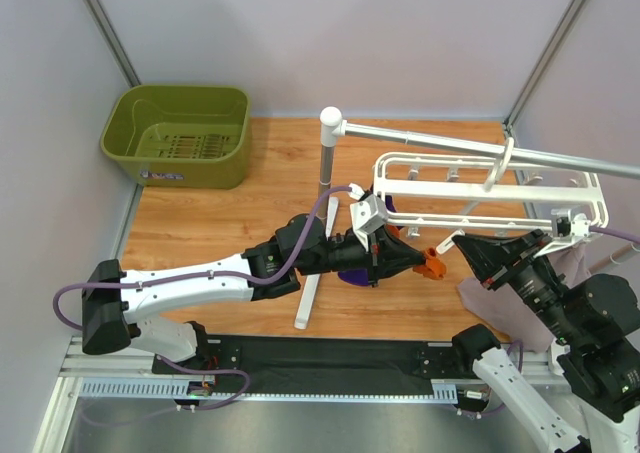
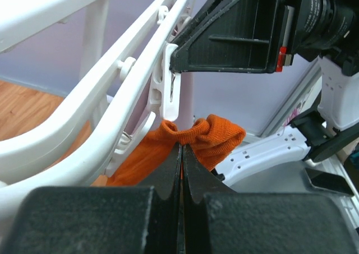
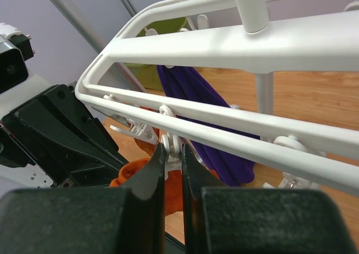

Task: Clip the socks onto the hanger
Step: Clamp the sock onto the hanger.

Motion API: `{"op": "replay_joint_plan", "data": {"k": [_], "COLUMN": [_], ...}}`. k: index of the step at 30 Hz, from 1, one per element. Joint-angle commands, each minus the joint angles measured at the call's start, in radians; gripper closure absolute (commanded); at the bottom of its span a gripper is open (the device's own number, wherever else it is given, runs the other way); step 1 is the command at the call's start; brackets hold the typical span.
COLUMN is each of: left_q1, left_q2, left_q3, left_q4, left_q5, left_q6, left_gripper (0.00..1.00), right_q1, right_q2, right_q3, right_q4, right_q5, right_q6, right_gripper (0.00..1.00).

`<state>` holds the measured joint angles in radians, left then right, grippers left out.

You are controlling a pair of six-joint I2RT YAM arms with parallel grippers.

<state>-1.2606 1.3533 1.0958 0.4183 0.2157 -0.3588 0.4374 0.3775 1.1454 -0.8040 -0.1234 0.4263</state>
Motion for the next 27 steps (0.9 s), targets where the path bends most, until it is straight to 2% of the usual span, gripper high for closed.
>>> {"op": "replay_joint_plan", "data": {"k": [1, 8, 12, 27], "left_q1": [0.004, 0.004, 0.004, 0.006], "left_q2": [0.004, 0.021, 0.044, 0.107], "left_q3": [0.050, 0.062, 0.082, 0.228], "left_q4": [-0.009, -0.072, -0.136, -0.200], "left_q5": [0.063, 0.091, 0.056, 0.008], "left_q6": [0.070, 0.133, 0.165, 0.196], "left_gripper": [1.00, 1.00, 1.00, 1.00], "right_q1": [0.003, 0.003, 0.001, 0.003], "right_q2": [0.020, 0.029, 0.037, 0.026], "right_q3": [0.016, 0.030, 0.036, 0.010], "right_q4": [-0.106, -0.109, -0.106, -0.101], "right_q5": [-0.044, -0.039, -0.055, -0.064], "right_q6": [0.003, -0.001, 0.003, 0.014], "right_gripper": [1.00, 1.00, 1.00, 1.00]}}
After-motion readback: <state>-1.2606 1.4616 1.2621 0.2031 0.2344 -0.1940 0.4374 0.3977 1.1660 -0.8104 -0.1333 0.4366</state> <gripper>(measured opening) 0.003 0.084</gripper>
